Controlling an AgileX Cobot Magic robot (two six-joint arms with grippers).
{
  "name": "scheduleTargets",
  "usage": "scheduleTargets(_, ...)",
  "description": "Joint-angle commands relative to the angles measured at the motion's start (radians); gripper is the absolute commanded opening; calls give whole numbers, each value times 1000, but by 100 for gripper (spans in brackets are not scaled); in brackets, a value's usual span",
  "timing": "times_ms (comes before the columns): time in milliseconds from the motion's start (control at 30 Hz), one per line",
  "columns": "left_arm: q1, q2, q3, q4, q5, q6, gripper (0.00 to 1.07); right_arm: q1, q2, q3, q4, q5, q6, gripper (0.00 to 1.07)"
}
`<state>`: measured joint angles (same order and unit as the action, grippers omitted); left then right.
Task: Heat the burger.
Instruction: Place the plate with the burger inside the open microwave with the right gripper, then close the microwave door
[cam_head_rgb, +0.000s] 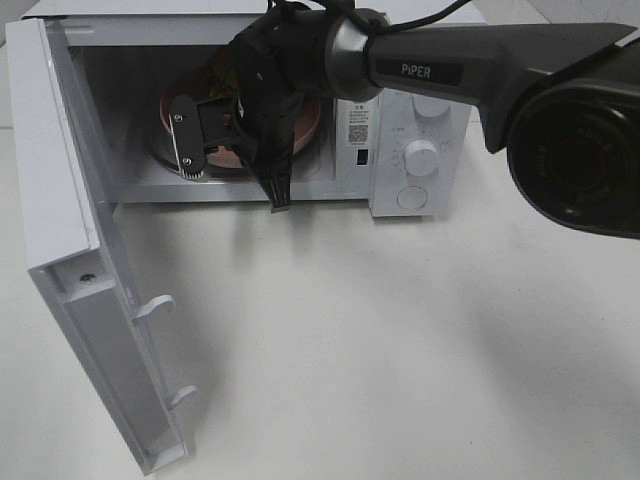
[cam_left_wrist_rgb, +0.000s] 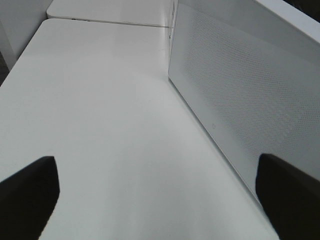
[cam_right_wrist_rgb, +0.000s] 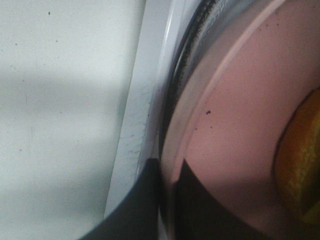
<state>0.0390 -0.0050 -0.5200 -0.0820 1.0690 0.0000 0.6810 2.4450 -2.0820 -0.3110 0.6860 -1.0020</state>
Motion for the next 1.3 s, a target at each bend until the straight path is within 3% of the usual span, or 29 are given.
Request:
scheduleTargets(33,-1,-16,1,3,2,0,100,-6,-10,-19,-30,-74,-18,1)
scheduleTargets(333,-1,-16,1,3,2,0,100,-6,5,-19,0,-94,-18,12)
scheduleTargets(533,-1,-16,1,3,2,0,100,-6,13,-19,28,-113,-18,34)
scheduleTargets(667,-1,-16,1,3,2,0,100,-6,13,-18,62,-111,-18,43)
scheduleTargets(1033,-1,-16,1,3,2,0,100,-6,13,-17,77,-106,9,48)
scheduleTargets(1133,-1,-16,1,3,2,0,100,-6,13,-17,81,-105,40,55)
scheduleTargets(1200,-1,-16,1,3,2,0,100,-6,0,5,102,-129,57,67)
scheduleTargets(1300,-1,-16,1,3,2,0,100,-6,-7,19,102,-147,57,71)
